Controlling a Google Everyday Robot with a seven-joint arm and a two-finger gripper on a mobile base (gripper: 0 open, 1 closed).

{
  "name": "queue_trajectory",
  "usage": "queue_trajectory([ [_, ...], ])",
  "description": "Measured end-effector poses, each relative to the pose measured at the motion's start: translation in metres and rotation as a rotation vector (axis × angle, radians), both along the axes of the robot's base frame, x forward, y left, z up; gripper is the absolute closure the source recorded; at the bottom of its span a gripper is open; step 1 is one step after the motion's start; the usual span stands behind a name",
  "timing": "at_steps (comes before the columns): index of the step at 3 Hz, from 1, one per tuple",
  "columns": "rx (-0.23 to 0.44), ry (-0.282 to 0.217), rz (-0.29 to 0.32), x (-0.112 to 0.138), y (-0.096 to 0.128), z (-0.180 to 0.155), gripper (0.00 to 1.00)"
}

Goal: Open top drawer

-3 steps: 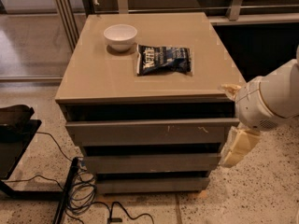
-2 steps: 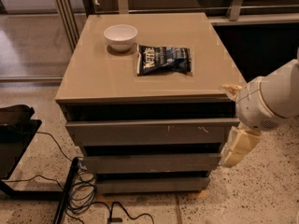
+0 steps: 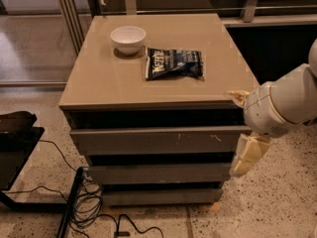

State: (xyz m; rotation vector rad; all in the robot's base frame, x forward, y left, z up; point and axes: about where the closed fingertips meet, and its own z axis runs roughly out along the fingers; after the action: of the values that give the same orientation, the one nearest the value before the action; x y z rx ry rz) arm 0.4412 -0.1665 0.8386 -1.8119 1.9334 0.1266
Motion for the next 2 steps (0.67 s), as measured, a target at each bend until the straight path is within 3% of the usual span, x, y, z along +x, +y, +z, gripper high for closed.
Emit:
queue_trajectory([
  [2, 0.140, -0.023, 0.154, 0.027, 0.023, -0.041, 0.00],
])
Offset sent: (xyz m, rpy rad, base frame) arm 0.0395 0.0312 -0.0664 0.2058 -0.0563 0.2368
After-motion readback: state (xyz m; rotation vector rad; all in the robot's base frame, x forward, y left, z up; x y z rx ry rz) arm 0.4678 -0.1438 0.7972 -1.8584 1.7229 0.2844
